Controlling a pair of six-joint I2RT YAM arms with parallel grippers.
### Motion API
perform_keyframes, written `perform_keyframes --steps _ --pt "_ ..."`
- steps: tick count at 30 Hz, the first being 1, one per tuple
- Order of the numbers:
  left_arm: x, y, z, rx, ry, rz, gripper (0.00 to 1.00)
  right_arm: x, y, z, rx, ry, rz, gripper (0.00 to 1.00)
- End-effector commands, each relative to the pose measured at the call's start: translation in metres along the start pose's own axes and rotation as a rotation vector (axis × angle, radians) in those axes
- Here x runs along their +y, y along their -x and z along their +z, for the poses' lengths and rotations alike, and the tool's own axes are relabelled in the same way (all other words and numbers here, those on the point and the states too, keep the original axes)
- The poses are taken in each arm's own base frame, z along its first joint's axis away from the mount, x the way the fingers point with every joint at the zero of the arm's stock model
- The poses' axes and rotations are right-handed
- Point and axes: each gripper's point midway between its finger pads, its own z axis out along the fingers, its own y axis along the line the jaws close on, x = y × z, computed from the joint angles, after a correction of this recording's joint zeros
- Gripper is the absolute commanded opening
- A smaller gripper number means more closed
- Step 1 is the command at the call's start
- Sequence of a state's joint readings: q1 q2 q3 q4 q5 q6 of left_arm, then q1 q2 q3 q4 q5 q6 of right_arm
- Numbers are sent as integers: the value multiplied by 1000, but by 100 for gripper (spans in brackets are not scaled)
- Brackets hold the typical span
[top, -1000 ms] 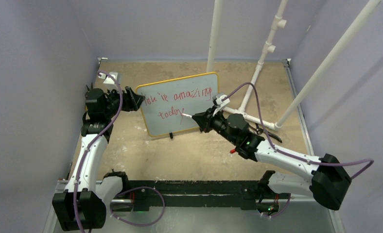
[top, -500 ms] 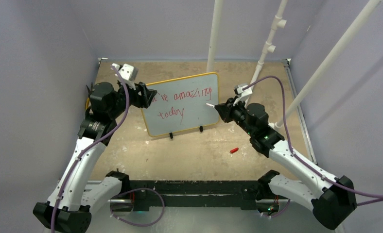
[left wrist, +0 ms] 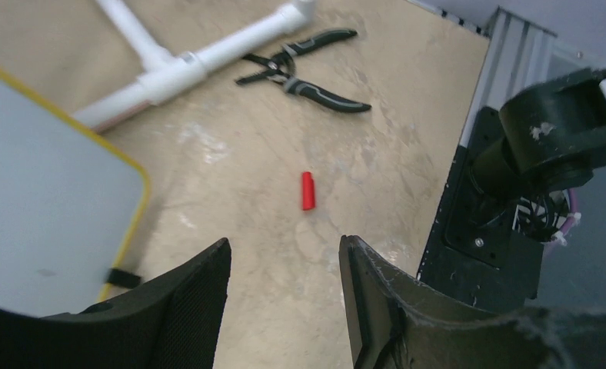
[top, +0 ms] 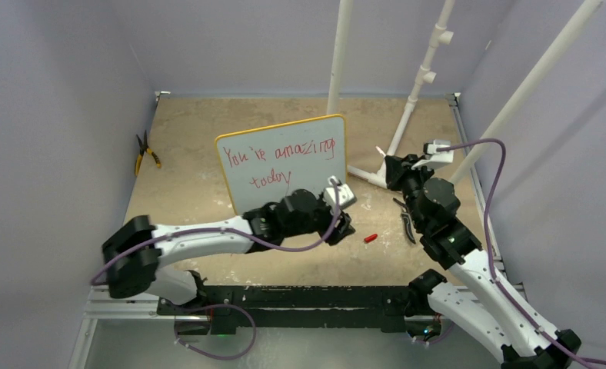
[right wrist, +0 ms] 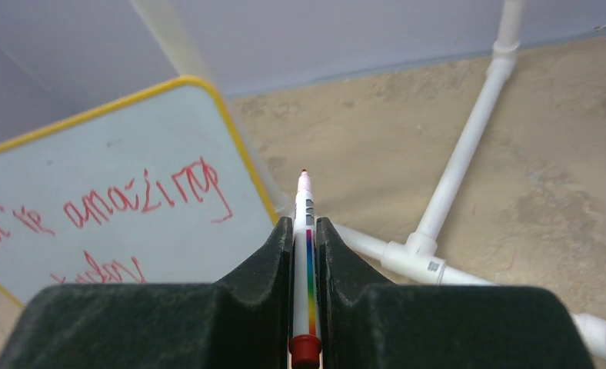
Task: Write a sentence on the whiteboard
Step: Pick up the pen cap from the center of the board.
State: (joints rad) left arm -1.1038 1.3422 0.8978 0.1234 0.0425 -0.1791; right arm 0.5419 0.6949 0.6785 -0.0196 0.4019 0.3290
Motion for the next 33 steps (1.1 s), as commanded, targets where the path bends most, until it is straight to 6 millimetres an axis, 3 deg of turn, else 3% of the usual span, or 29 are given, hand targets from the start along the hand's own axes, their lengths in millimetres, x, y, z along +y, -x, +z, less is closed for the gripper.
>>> perform_keyframes --steps 1,5,12,20,28,33 --pt "-35 -2 52 -122 -66 -21 53 -18 33 -10 -140 -92 63 0" --pt "-48 -44 98 -49 -109 -31 53 -19 36 -15 -153 -82 60 0" --pt "-37 -87 135 59 -66 17 52 -17 40 -18 -162 -66 59 0" --pt "-31 -110 155 126 -46 47 47 -14 41 -22 -176 -39 71 0" --pt "-17 -141 156 216 8 101 43 -14 45 -25 -196 -30 86 0" --pt "-6 -150 151 245 56 136 26 -11 46 -26 -197 -16 87 0"
